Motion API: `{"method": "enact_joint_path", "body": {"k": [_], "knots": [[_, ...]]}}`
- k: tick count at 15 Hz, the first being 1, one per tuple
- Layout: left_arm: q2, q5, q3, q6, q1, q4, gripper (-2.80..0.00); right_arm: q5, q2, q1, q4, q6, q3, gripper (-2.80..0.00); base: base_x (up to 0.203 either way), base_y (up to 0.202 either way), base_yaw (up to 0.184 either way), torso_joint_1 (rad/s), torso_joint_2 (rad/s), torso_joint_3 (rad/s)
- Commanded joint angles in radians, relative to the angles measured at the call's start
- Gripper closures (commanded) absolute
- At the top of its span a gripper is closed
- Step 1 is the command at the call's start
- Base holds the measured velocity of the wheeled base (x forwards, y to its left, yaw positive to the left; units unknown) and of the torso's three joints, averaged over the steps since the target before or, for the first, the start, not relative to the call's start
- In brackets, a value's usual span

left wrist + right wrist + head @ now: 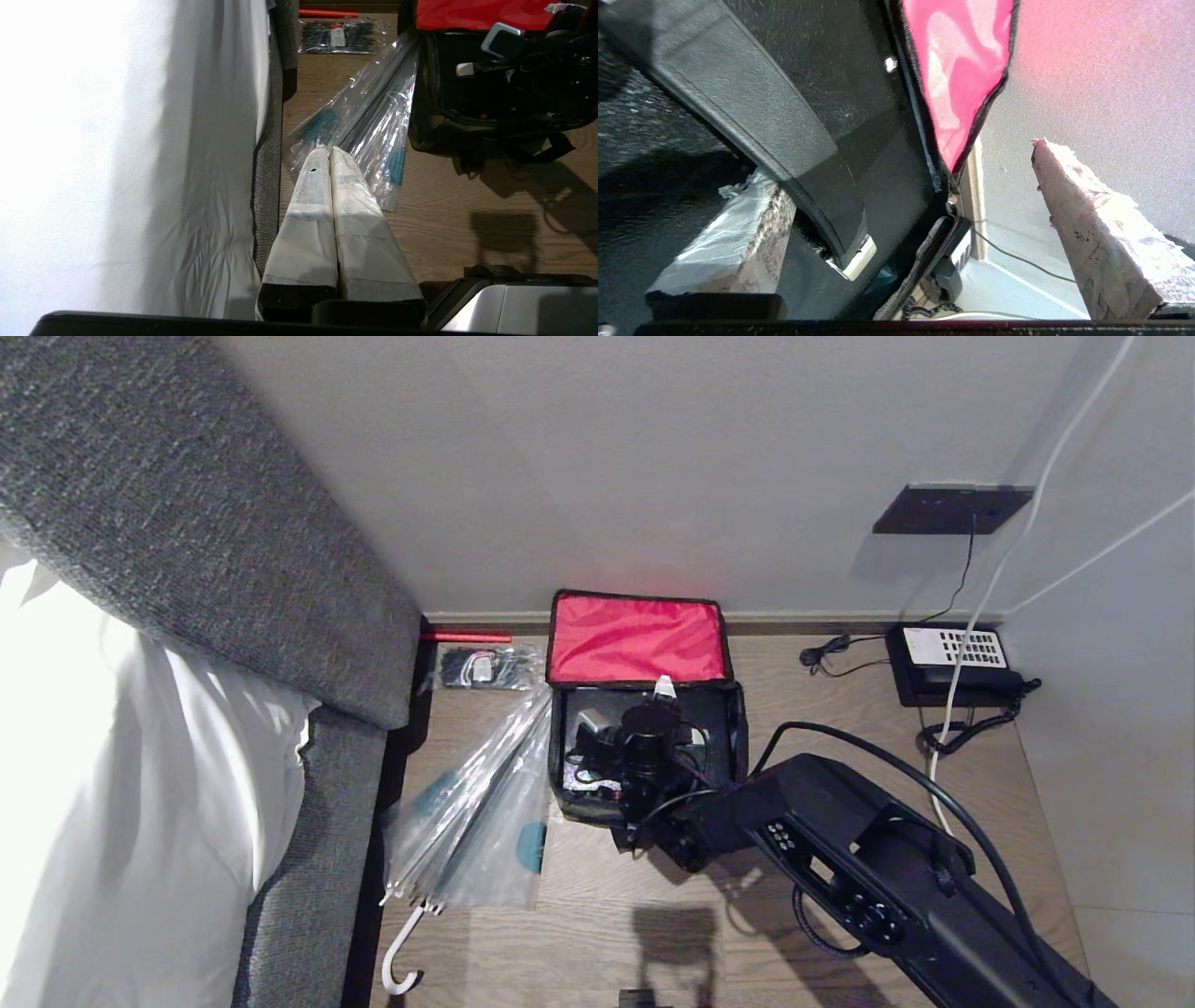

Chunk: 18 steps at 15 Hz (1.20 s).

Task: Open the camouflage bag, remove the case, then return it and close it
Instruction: Grip the handle

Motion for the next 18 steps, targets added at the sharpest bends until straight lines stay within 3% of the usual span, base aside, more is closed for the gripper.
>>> {"method": "enact_joint_path", "body": {"k": [1, 10, 13, 18], "knots": [[-0.002, 0.000, 0.002, 0.000, 0.000, -0.001, 0.00, -0.010, -0.011, -0.014, 0.014, -0.009, -0.002, -2.80, 0.000, 0.000, 0.000, 0.000, 0.00, 0.000], [-0.002, 0.000, 0.002, 0.000, 0.000, -0.001, 0.00, -0.035, -0.063, -0.042, 0.059, 0.008, -0.013, -2.80, 0.000, 0.000, 0.000, 0.000, 0.00, 0.000], [-0.002, 0.000, 0.002, 0.000, 0.000, 0.000, 0.00, -0.051, -0.037, -0.041, 0.067, 0.064, -0.010, -2.80, 0.000, 0.000, 0.000, 0.000, 0.00, 0.000], [-0.002, 0.000, 0.002, 0.000, 0.000, -0.001, 0.00, -0.019, -0.020, -0.042, -0.053, 0.057, -0.013, -2.80, 0.000, 0.000, 0.000, 0.000, 0.00, 0.000]]}}
